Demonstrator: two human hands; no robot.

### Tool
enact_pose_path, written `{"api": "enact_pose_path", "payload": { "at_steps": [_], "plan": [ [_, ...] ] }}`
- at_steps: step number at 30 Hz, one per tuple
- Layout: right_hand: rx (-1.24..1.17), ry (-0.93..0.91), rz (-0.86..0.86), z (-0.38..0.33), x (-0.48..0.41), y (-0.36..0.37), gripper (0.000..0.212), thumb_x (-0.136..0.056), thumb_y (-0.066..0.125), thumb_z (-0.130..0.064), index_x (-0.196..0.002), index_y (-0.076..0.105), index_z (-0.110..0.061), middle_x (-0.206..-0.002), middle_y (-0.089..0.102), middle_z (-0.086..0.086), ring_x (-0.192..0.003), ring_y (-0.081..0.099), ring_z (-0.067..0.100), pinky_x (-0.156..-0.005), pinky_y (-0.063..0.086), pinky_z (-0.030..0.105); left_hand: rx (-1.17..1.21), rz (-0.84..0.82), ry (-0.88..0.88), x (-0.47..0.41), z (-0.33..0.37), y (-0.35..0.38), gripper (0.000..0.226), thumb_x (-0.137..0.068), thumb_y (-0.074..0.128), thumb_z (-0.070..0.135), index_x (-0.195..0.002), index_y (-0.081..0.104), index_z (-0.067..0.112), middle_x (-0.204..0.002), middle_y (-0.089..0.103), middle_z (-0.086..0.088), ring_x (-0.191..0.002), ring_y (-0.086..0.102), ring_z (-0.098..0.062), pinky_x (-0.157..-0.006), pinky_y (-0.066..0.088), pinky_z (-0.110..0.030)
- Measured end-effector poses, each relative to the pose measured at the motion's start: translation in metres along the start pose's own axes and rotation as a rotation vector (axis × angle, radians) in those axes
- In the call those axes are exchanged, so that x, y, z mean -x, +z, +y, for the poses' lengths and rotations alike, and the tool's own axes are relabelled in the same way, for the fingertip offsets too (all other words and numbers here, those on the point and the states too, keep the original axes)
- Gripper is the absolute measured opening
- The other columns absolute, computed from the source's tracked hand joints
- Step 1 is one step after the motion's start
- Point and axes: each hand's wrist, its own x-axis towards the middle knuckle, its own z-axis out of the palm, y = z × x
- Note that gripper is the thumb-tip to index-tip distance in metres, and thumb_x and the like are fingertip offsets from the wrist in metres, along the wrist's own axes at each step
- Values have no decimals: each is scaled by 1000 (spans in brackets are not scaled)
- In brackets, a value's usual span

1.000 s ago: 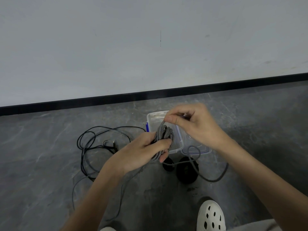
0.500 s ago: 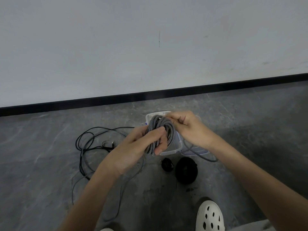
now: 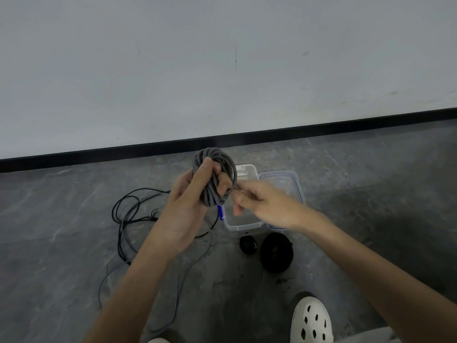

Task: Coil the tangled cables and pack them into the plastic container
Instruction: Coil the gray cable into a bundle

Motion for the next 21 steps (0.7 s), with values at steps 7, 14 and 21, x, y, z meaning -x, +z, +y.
{"api": "enact_pose_path", "payload": {
  "at_steps": [7,14,21],
  "plan": [
    [167,125,-124,5,4,8,29,-102,41,-20,-83,56,-4,-71,60,-6,-69,57,7,-71,46,20,112,160,98,-3,6,-4,25,-92,48,35,-87,59,14,-76,65,4,-80,61,-7,-87,49,-21],
    [300,-21,-137,-23,9,25,32,-103,41,-26,-76,52,-13,-75,62,1,-66,59,13,-62,46,27,-146,364,154,-5,2,-9,31,-95,47,43,-75,70,36,-100,75,-1,-99,63,-9,-93,40,-28],
    [506,-80,-93,-38,20,24,35,-102,41,-32,-74,46,-11,-64,48,4,-55,47,21,-55,45,39,-433,424,112,-4,-6,-8,36,-100,44,40,-81,69,22,-79,71,9,-76,59,-4,-71,45,-13]
  ]
}}
